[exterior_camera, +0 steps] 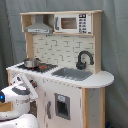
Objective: Play with the kitchen
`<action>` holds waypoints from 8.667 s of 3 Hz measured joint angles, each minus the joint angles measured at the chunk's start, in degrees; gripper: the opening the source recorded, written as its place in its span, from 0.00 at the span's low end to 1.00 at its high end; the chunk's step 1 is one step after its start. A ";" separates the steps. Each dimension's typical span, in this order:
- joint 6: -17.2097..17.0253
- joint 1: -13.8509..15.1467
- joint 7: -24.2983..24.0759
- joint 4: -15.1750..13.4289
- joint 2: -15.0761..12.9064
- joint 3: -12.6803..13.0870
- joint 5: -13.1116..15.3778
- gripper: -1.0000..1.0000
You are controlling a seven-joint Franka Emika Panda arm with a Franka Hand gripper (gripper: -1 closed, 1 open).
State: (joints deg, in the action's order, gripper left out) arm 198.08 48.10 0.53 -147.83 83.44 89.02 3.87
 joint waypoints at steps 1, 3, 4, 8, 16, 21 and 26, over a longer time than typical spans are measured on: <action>0.08 -0.01 -6.05 0.01 -0.01 -0.04 0.00 0.00; 0.16 -0.02 -10.81 0.01 0.12 -0.07 0.03 1.00; 0.36 -0.64 0.11 0.37 0.73 -0.70 0.05 1.00; -2.72 -11.37 19.36 -7.03 0.81 -3.70 0.19 1.00; -3.91 -17.70 62.10 -10.50 -0.05 -16.82 -0.23 1.00; -2.35 -17.16 87.99 -11.96 -7.98 -36.70 -0.18 1.00; -10.37 -17.06 98.21 2.45 -23.39 -46.32 -0.17 1.00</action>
State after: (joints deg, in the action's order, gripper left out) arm 187.71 31.04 98.74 -145.37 60.05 42.70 3.70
